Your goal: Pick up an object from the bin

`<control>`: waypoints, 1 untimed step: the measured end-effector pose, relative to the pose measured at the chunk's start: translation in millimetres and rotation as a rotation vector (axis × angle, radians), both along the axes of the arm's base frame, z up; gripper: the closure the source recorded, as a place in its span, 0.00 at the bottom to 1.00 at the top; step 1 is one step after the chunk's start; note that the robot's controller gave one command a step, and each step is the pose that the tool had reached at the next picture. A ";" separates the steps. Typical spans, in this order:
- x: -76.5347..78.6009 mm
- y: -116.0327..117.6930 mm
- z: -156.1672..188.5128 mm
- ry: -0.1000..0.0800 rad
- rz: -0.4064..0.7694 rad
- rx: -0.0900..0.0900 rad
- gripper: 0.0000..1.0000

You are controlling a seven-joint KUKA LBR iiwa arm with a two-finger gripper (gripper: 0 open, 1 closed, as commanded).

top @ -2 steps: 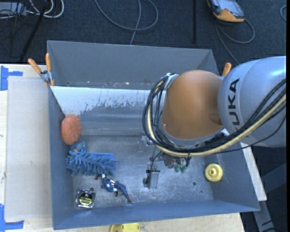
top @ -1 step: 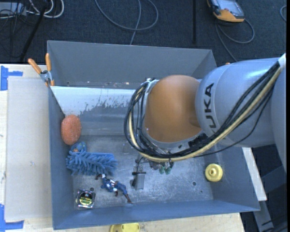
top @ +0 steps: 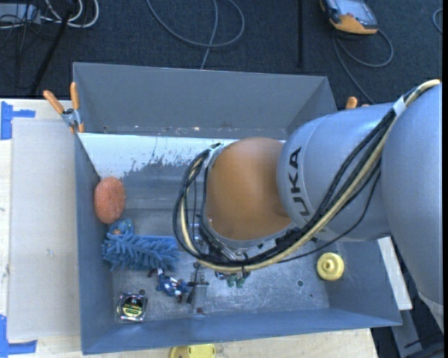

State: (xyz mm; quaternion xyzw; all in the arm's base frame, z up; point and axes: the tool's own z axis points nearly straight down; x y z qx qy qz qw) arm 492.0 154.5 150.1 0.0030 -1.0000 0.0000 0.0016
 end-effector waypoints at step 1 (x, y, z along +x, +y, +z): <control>32.4 16.0 -44.8 -0.010 -0.111 0.004 0.00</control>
Offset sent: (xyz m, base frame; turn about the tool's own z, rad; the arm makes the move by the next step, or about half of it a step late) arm 0.0526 0.0465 -0.0683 0.1926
